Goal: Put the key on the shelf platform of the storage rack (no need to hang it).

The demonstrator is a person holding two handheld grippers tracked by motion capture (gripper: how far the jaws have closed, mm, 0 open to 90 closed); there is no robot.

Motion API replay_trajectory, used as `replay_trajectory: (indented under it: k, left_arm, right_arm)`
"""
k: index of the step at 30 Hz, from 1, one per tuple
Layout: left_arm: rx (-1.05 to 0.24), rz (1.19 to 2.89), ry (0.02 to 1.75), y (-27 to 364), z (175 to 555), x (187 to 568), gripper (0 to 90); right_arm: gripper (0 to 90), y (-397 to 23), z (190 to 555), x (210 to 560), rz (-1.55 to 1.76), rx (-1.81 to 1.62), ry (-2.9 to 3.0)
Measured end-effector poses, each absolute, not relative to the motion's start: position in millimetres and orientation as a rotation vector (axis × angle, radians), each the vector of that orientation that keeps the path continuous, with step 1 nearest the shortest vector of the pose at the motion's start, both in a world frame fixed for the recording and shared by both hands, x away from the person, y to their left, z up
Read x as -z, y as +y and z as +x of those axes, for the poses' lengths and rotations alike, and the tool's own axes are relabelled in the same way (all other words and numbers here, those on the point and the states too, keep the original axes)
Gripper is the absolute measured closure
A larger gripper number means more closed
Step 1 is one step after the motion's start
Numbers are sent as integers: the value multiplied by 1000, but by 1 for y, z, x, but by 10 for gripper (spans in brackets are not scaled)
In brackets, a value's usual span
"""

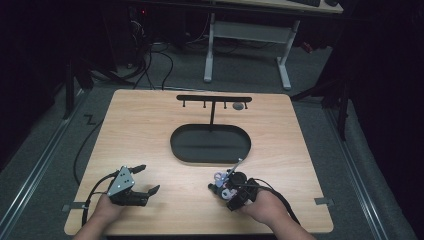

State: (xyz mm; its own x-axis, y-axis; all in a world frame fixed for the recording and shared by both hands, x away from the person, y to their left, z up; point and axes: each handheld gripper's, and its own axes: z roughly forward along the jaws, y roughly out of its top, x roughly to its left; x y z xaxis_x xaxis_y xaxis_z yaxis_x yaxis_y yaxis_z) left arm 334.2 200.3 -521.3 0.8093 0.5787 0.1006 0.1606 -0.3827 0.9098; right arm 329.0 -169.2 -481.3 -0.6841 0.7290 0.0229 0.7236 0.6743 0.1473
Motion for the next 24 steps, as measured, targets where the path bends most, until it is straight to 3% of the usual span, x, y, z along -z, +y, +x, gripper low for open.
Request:
replay_trajectory:
  k: [9,24]
  left_arm:
    - [-498,1941,555,200,334,521,154]
    - [-492,1935,560,201,336,521,154]
  right_arm:
    - [448,-170,326,480,1209,-240,2839]
    - [462,-175,331,463,1235,-266,2818]
